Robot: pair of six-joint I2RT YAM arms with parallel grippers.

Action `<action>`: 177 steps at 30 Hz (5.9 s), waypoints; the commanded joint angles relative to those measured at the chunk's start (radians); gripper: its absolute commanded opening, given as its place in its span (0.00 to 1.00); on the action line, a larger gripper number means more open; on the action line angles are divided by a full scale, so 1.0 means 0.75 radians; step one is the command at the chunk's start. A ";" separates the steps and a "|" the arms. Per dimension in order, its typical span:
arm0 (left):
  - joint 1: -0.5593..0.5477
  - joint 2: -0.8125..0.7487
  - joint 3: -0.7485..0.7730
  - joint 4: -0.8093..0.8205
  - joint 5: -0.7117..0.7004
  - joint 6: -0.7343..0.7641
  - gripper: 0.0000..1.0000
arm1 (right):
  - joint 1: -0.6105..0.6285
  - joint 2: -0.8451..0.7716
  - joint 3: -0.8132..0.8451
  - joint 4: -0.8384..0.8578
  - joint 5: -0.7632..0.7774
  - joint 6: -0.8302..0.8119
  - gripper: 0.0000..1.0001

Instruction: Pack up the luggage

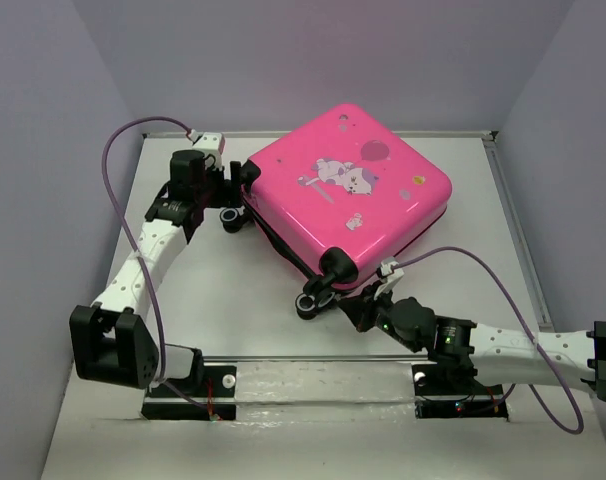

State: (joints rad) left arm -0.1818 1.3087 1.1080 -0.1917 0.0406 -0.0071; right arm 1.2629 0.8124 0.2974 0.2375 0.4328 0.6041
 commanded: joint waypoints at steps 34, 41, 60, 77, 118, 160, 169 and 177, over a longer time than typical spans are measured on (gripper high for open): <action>-0.175 -0.018 -0.164 -0.029 0.130 -0.078 0.06 | -0.715 -0.063 0.239 -0.045 -0.635 -0.183 0.07; -0.226 -0.350 -0.324 -0.072 0.261 -0.168 0.06 | -1.045 0.025 0.342 -0.061 -0.957 -0.202 0.07; -0.806 -0.391 -0.345 0.298 0.507 -0.541 0.60 | -1.093 -0.191 -0.110 -0.102 -1.060 0.041 0.07; -1.028 0.212 0.060 0.372 0.386 -0.506 0.99 | -1.093 -0.005 0.045 -0.108 -1.041 -0.120 0.35; -1.042 0.321 0.022 0.879 0.502 -0.847 0.07 | -1.093 -0.058 -0.171 0.377 -0.892 0.035 0.07; -0.969 -0.065 0.280 0.246 -0.109 -0.641 0.99 | -0.291 0.167 -0.086 0.629 -0.012 0.072 0.07; -0.529 -0.430 -0.142 -0.272 -0.365 -0.498 0.99 | -0.291 0.122 0.000 0.377 -0.015 0.031 0.07; -0.504 -0.217 -0.115 -0.041 -0.061 -0.328 0.99 | -0.291 0.038 0.129 0.052 0.000 0.004 0.17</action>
State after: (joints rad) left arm -0.5613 1.1324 0.9653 -0.3157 -0.1215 -0.3508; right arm 1.0466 0.8654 0.3271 0.4149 0.4255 0.6357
